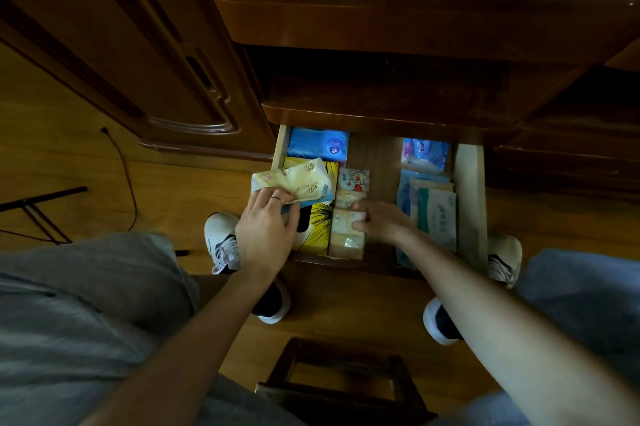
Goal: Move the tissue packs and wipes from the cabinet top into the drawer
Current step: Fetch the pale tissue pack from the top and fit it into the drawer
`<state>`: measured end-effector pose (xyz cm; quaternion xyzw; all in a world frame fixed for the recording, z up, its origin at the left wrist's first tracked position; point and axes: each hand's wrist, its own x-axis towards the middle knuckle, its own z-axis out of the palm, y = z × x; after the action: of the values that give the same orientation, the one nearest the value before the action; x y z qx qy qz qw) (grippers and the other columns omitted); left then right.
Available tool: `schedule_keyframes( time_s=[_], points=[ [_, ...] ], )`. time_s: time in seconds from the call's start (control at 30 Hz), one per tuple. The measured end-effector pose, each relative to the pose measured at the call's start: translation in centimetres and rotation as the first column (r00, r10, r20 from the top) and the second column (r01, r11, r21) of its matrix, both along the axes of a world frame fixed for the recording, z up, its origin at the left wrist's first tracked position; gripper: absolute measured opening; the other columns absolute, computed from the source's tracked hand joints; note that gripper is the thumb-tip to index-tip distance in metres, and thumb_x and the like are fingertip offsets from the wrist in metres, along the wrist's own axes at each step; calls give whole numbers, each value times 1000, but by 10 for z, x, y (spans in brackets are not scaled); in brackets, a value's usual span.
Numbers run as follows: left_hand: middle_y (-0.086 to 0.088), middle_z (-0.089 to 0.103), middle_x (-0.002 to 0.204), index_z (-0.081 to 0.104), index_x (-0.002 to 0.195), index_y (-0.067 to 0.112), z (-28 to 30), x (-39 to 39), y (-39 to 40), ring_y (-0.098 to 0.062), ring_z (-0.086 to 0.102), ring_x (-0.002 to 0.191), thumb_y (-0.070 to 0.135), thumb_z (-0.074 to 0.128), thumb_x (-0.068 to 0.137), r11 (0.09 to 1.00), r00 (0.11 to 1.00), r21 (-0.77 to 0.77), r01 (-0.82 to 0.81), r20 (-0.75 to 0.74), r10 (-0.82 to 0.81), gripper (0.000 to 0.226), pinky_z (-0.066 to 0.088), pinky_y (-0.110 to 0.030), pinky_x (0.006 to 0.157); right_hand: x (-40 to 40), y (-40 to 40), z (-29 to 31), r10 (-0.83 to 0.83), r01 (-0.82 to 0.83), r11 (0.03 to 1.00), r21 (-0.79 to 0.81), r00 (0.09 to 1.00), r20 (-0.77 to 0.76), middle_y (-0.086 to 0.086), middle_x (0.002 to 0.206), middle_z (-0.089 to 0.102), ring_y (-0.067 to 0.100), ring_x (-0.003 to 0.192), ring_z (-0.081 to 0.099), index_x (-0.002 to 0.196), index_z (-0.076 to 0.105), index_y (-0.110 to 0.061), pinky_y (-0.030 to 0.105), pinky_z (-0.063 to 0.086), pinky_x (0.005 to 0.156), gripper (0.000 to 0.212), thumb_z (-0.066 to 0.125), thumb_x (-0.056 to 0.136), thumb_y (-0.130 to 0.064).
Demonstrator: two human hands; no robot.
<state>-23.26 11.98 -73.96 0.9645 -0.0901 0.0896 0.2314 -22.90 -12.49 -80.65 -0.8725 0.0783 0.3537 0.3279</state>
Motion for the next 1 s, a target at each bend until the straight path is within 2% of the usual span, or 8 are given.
schedule_keyframes(
  time_s=[0.17,0.3,0.4,0.53,0.63,0.7,0.8,1.0],
  points=[
    [2,68,102,70,95,15,1,-2,0,-12,55,100,26,71,91,1000,1000,18,-1,3,1,12,46,-24,67,23,-13,-3,-182,211,973,-89,949,257,-2,129,65,9,88,61,141,52,-41,28,49,70,44,50,100,-58],
    [1,68,103,69,96,14,2,-2,1,-14,55,101,25,70,91,999,1000,38,9,1,-9,12,45,-24,69,48,-8,-13,-235,243,968,-65,966,106,14,157,39,34,131,53,161,21,-24,47,50,100,73,59,101,-41],
    [1,68,105,70,97,14,1,1,0,-15,56,102,26,69,92,999,1000,41,9,-7,-9,13,48,-26,71,53,-2,-22,-259,266,963,-38,958,125,16,141,51,35,121,59,150,34,-18,48,53,96,60,64,99,-28],
    [3,67,104,70,97,15,-1,2,-5,-12,53,102,27,68,93,999,1000,41,22,-13,-21,13,42,-19,72,51,-7,-21,-335,346,937,35,869,365,3,110,66,21,97,68,119,50,-18,36,55,77,30,68,95,-19],
    [3,67,104,70,96,16,-4,2,-7,-11,54,102,28,68,92,1000,999,27,15,-35,-14,14,43,-21,69,44,-17,-15,-409,379,911,160,796,446,1,109,65,17,92,67,118,48,-18,33,57,72,28,66,98,-25],
    [3,67,104,70,96,16,-5,2,-7,-11,54,102,29,67,92,1000,999,20,14,-34,-13,14,46,-23,69,36,-22,-15,-463,390,883,261,818,341,4,117,64,16,96,67,127,48,-16,25,54,69,33,64,100,-27],
    [4,67,105,70,97,16,-4,2,-8,-10,53,104,31,65,93,1000,1000,12,17,-18,-17,17,45,-22,70,23,-18,-23,-264,224,956,188,936,231,5,122,67,20,104,67,133,53,-18,30,52,78,33,61,102,-27],
    [5,65,107,70,98,18,0,0,-11,-9,53,103,33,61,94,997,997,10,71,-2,-71,18,46,-21,69,26,0,-24,-138,149,989,-16,950,280,11,144,50,31,126,53,134,61,-16,39,45,98,38,64,97,-24]
  ],
)
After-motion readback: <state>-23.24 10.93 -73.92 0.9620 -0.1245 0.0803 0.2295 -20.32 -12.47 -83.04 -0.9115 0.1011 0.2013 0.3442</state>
